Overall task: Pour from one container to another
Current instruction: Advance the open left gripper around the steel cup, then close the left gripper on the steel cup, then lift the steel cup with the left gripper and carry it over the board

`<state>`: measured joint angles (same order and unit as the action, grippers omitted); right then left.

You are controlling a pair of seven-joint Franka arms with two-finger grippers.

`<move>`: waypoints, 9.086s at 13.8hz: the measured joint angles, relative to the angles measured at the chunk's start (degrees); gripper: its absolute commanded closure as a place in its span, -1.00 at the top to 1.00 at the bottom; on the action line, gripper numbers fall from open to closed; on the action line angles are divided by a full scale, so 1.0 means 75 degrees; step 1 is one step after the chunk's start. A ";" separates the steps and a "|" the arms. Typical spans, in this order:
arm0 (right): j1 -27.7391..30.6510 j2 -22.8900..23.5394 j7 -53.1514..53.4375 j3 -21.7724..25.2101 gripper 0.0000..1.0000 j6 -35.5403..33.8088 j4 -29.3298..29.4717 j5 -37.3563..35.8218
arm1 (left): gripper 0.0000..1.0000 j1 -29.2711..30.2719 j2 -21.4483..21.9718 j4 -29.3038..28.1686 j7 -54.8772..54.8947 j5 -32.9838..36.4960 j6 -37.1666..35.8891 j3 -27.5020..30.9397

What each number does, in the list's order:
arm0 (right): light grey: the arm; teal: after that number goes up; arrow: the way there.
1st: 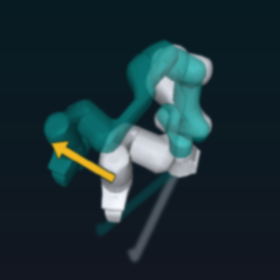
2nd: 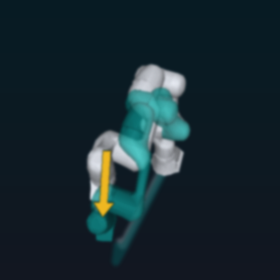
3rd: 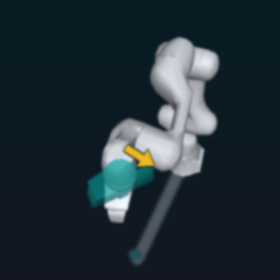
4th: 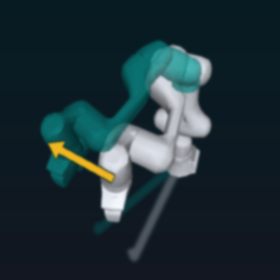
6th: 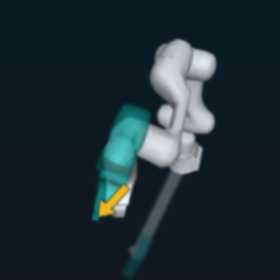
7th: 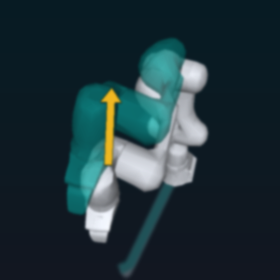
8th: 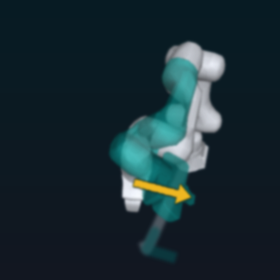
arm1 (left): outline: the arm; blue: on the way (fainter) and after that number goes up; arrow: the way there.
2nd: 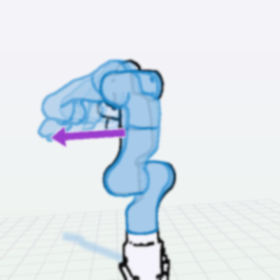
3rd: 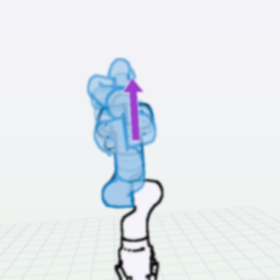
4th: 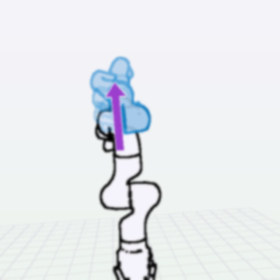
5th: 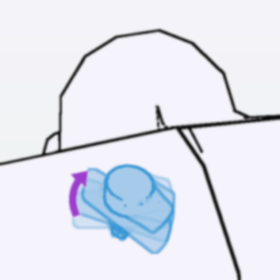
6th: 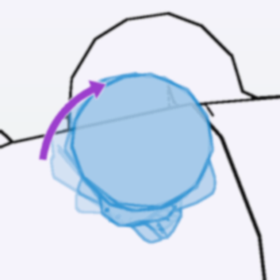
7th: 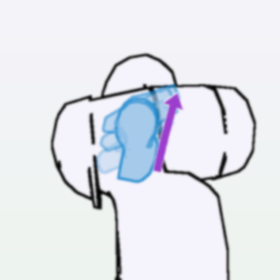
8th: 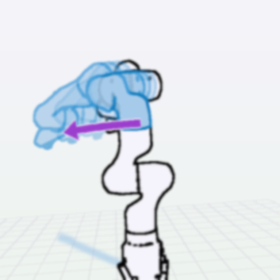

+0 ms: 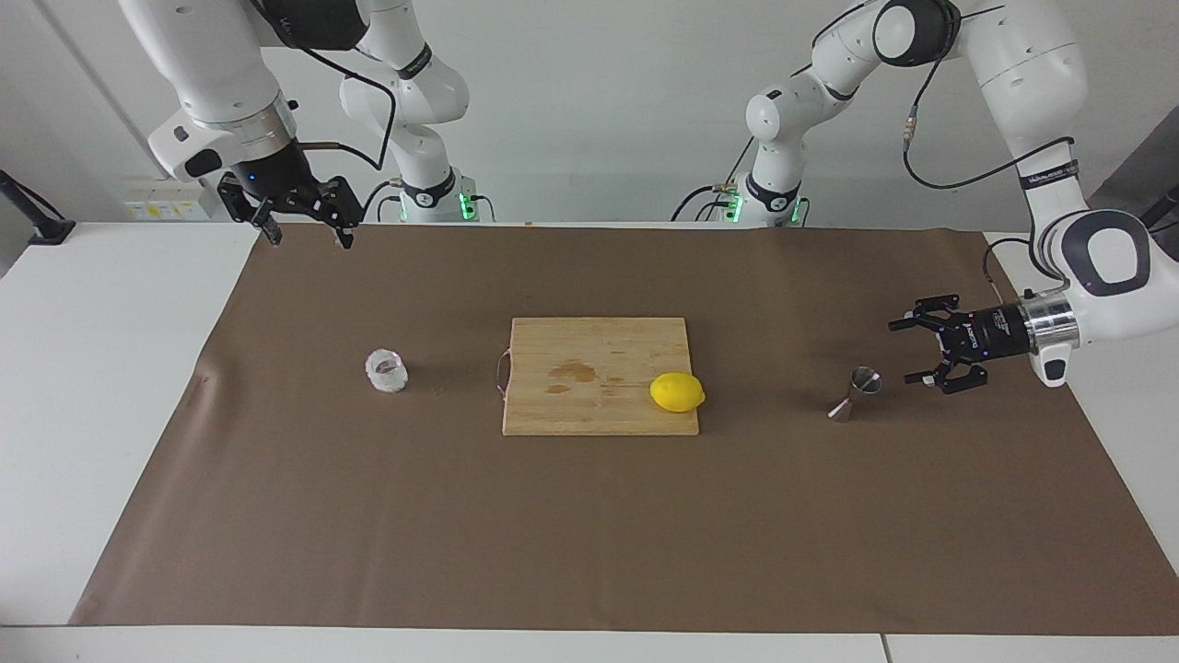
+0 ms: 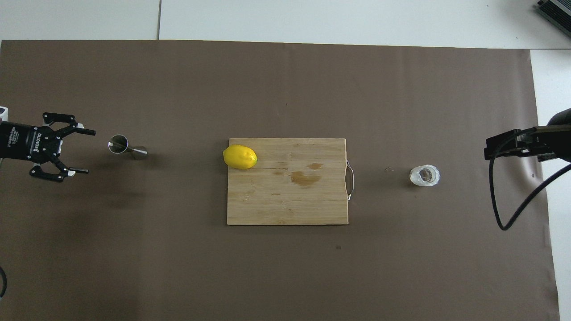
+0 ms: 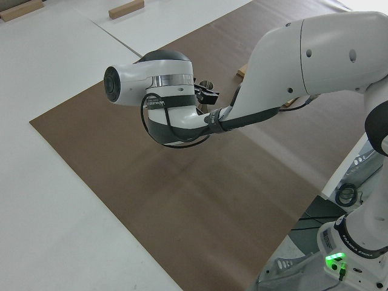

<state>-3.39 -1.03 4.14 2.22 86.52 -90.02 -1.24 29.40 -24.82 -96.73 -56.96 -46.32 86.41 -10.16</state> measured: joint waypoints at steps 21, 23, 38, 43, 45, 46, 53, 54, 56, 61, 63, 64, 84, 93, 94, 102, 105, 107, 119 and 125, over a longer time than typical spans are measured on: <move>0.0000 0.0000 0.0000 0.0000 1.00 0.0000 0.0000 0.0000 | 1.00 0.1021 -0.1662 0.0560 0.0984 -0.0585 -0.0187 -0.1210; 0.0000 0.0000 0.0000 0.0000 1.00 0.0000 0.0000 0.0000 | 1.00 0.1022 -0.1708 0.0556 0.1069 -0.0659 -0.0101 -0.1237; 0.0000 0.0000 0.0000 0.0000 1.00 0.0000 0.0000 0.0000 | 0.72 0.1027 -0.1890 0.0444 0.1474 -0.1029 0.0193 -0.1423; 0.0000 0.0000 0.0000 0.0000 1.00 0.0000 0.0000 0.0000 | 0.39 0.1030 -0.1894 0.0367 0.1736 -0.1126 0.0262 -0.1433; 0.0000 0.0000 0.0000 0.0000 1.00 0.0000 0.0000 0.0000 | 0.28 0.1030 -0.1894 0.0345 0.1842 -0.1139 0.0271 -0.1434; 0.0000 0.0000 0.0000 0.0000 1.00 0.0000 0.0000 0.0000 | 0.16 0.1030 -0.1894 0.0340 0.1869 -0.1145 0.0274 -0.1434; 0.0000 0.0000 0.0000 0.0000 1.00 0.0000 0.0000 0.0000 | 0.12 0.1031 -0.1894 0.0334 0.1902 -0.1156 0.0278 -0.1435; 0.0000 0.0000 0.0000 0.0000 1.00 0.0000 0.0000 0.0000 | 0.12 0.1031 -0.1894 0.0333 0.1902 -0.1157 0.0278 -0.1435; 0.0000 0.0000 0.0000 0.0000 1.00 0.0000 0.0000 0.0000 | 0.12 0.1031 -0.1894 0.0332 0.1902 -0.1157 0.0278 -0.1435; 0.0000 0.0000 0.0000 0.0000 1.00 0.0000 0.0000 0.0000 | 0.24 0.1032 -0.1895 0.0226 0.1904 -0.1158 0.0273 -0.1440; 0.0000 0.0000 0.0000 0.0000 1.00 0.0000 -0.0001 0.0000 | 0.24 0.1032 -0.1895 0.0198 0.1904 -0.1162 0.0272 -0.1444; 0.0000 0.0000 0.0000 0.0000 1.00 0.0000 -0.0001 0.0000 | 0.24 0.1032 -0.1895 0.0192 0.1904 -0.1162 0.0271 -0.1452; 0.0000 0.0000 0.0000 0.0000 1.00 0.0000 -0.0001 0.0000 | -0.49 0.1145 -0.1895 0.0175 0.1913 -0.1166 0.0021 -0.1519; 0.0000 0.0000 0.0000 0.0000 1.00 0.0000 -0.0001 0.0000 | -1.00 0.1147 -0.1894 0.0178 0.1898 -0.1186 0.0054 -0.1563; 0.0000 0.0000 0.0000 0.0000 1.00 0.0000 -0.0001 0.0000 | -1.00 0.1146 -0.1887 0.0186 0.1816 -0.1267 0.0052 -0.1649; 0.0000 0.0000 0.0000 0.0000 1.00 0.0000 -0.0001 0.0000 | -1.00 0.0061 -0.0792 -0.0437 0.0926 -0.2564 -0.0062 -0.2013; 0.0000 0.0000 0.0000 0.0000 1.00 0.0000 -0.0001 0.0000 | -1.00 -0.0757 -0.0380 -0.1023 0.0890 -0.3537 0.0359 -0.2000; 0.0000 0.0000 0.0000 0.0000 1.00 0.0000 -0.0001 0.0000 | -1.00 -0.1374 -0.0165 -0.1435 0.0901 -0.4169 0.0916 -0.1987; 0.0000 0.0000 0.0000 0.0000 1.00 0.0000 -0.0001 0.0000 | -1.00 -0.4512 0.0031 -0.1935 0.1253 -0.6642 0.4740 -0.1845; 0.0000 0.0000 0.0000 0.0000 1.00 0.0000 -0.0001 0.0000 | -1.00 -0.5326 0.0031 -0.2256 0.2215 -0.7953 0.5840 -0.1828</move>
<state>-3.39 -1.03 4.14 2.22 86.52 -90.03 -1.24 -10.55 -24.58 -113.65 -40.35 -105.97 130.20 -23.87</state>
